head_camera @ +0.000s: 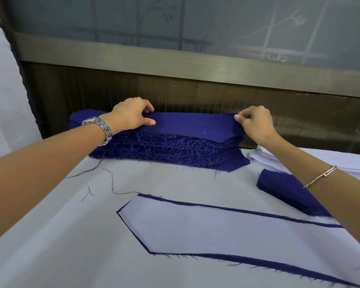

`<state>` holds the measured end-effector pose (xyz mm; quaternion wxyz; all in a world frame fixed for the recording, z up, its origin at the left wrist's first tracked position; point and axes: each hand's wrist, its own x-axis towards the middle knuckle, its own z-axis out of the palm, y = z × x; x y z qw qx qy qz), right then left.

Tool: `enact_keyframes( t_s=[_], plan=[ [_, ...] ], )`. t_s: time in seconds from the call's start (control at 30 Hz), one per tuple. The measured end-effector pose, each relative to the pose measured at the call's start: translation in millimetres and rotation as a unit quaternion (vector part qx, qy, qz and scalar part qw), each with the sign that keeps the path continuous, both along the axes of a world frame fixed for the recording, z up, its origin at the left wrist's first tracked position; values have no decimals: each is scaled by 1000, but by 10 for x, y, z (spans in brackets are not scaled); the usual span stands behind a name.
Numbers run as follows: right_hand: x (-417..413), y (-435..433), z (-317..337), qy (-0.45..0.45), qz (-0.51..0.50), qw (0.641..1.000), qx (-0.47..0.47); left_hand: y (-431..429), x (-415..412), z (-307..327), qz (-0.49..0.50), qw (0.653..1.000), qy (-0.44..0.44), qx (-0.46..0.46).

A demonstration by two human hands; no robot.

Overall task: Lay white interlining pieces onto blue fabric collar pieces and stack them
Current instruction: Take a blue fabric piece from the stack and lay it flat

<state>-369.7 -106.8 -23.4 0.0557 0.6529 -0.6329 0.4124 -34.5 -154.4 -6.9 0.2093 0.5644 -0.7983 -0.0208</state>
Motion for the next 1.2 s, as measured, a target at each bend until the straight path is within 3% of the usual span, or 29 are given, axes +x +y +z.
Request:
enact_keyframes(
  t_s=[0.17,0.47,0.67,0.97,1.2],
  plan=[
    [-27,80,-28,-6,-1,998,-67,-72,42,32,-29,999,9,40],
    [-37,204,-61,-40,51,995,-80,37,270,28,-17,984,-94,-152],
    [11,273,-11,-79,87,990,-75,97,742,42,14,966,-150,-209],
    [-80,467,239,-139,94,984,-51,246,1262,115,37,978,-8,-205],
    [-613,837,347,-205,125,971,2,504,1092,305,-20,981,126,-148]
  ],
)
